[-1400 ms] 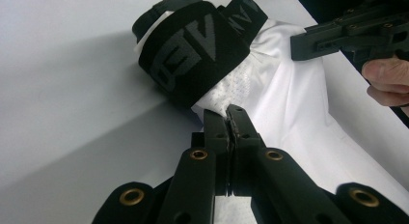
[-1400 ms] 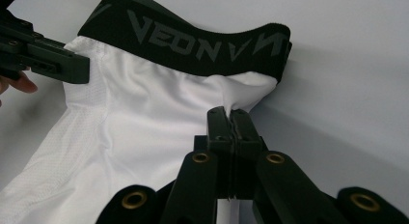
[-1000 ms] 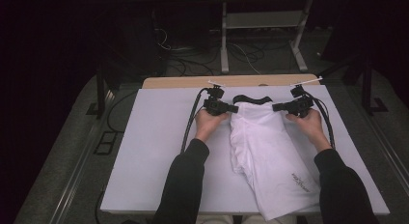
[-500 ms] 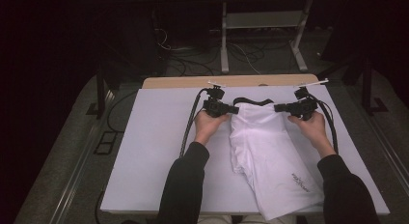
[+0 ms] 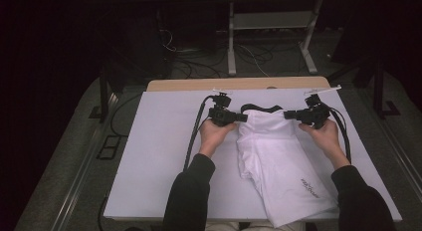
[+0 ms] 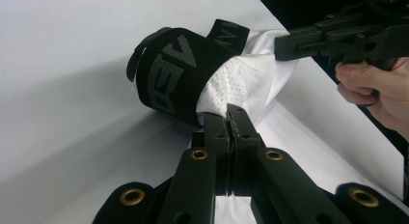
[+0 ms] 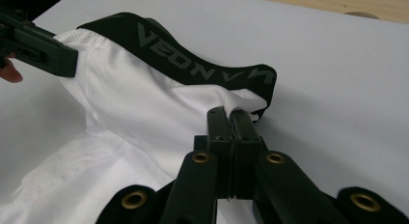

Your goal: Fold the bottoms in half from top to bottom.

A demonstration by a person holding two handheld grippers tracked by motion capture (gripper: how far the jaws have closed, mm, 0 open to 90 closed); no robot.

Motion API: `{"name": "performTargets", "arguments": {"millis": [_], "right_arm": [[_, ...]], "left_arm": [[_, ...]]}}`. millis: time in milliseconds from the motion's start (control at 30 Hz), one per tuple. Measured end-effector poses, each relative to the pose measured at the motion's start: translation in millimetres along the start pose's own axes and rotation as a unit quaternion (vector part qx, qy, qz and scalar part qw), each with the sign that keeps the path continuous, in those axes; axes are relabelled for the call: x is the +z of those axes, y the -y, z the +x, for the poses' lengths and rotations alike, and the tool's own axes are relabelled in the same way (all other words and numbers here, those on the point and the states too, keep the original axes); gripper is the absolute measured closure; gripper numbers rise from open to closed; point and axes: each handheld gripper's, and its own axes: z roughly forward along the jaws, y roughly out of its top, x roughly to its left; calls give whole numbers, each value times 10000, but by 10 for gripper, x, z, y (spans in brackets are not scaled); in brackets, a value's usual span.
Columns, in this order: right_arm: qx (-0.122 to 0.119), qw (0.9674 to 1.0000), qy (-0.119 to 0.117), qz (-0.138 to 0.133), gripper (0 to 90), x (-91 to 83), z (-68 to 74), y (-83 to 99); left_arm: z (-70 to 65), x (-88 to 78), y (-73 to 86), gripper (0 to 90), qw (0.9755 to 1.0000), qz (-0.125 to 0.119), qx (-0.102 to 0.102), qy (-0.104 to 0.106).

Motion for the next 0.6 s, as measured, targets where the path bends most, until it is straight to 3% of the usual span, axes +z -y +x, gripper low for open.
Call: {"name": "performTargets", "arguments": {"millis": [367,600], "right_arm": [[21,9999,10,-126,880,-46,20,125],[54,9999,-26,-162,879,-110,46,200]], "left_arm": [[-103,-16,42,874,9999,-30,23,106],[-194,-43,61,873,9998,11,143,169]]}}
